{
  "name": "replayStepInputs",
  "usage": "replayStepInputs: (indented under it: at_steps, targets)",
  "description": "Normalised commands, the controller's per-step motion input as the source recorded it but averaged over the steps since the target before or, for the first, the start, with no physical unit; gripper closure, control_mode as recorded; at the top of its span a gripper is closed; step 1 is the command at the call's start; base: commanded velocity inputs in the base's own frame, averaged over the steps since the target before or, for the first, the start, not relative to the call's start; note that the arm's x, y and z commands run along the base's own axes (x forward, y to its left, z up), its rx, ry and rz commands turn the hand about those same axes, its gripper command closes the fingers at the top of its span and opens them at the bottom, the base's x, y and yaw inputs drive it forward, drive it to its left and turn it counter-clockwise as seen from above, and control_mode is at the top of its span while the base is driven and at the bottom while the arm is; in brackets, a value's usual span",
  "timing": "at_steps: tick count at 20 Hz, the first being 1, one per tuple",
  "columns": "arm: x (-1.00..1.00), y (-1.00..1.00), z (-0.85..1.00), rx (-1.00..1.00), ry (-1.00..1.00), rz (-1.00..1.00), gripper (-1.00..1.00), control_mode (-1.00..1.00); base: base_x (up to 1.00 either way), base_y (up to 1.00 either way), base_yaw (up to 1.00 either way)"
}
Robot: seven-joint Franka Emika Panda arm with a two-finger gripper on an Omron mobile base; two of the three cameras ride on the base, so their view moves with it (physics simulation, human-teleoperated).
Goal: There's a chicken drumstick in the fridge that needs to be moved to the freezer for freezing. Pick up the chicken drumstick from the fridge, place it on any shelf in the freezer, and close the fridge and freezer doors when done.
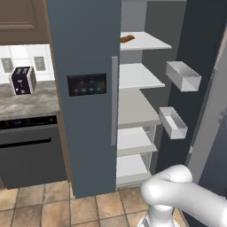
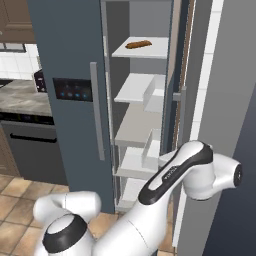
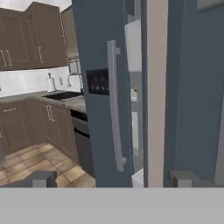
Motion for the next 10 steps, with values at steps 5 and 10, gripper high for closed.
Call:
replayStepInputs:
  at_steps: [5,10]
  targets:
    - [0.35,0.0,-0.15,0.0,0.0,0.08,-1.0,-1.0,0.0,0.0,0.0]
    - [0.3,-0.24,-0.1,0.01,0.0,0.03,-1.0,-1.0,0.0,0.0,0.0]
